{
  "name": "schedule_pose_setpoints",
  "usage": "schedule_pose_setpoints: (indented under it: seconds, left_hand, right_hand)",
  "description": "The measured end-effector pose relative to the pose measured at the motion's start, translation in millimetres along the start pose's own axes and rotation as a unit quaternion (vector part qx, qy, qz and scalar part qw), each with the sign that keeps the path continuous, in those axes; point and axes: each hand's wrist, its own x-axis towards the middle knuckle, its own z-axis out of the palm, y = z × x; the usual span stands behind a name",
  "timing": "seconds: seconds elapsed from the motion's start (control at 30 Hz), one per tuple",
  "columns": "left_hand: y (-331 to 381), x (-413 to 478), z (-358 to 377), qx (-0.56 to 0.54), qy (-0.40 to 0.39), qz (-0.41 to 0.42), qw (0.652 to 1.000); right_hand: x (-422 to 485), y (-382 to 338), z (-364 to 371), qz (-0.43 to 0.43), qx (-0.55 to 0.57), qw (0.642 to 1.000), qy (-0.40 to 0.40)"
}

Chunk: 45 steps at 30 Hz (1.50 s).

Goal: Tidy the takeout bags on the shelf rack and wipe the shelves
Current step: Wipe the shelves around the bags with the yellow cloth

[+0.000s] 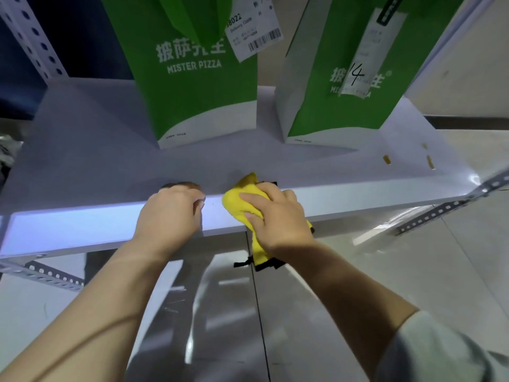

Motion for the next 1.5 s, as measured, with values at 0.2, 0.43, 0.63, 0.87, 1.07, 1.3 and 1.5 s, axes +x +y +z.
schedule_pose_setpoints:
  seconds: [0.2,0.43,0.63,0.87,1.07,1.3,1.5]
  left_hand:
    - [-17,-7,-9,-0.038,-0.011,-0.010,0.999]
    - [-22,-5,-8,-0.033,-0.009,-0.003,0.999]
    - [-25,-14,-3,-0.023,-0.012,0.008,1.000]
    - [-6,-4,-6,0.017,0.025,0.003,1.000]
    - [67,23,8,-0.001,0.063,-0.002,0.998]
    - [162,47,21,-0.049,0.065,-0.072,0.994]
    - [213,86,16,-0.039,0.081,-0.086,0.992]
  right_hand:
    - [6,21,-14,0.172,-0.033,0.984,0.045]
    - [-8,-24,1,0.023,0.005,1.000,-0.016]
    - [0,-1,-16,0.083,-0.026,0.996,-0.022]
    - [3,29,-33,0.093,-0.015,0.995,0.024]
    - [1,86,-73,0.094,-0.005,0.994,0.047]
    - [-9,154,-117,0.083,0.027,0.996,-0.016]
    - [2,194,-129,0.058,0.014,0.997,-0.052]
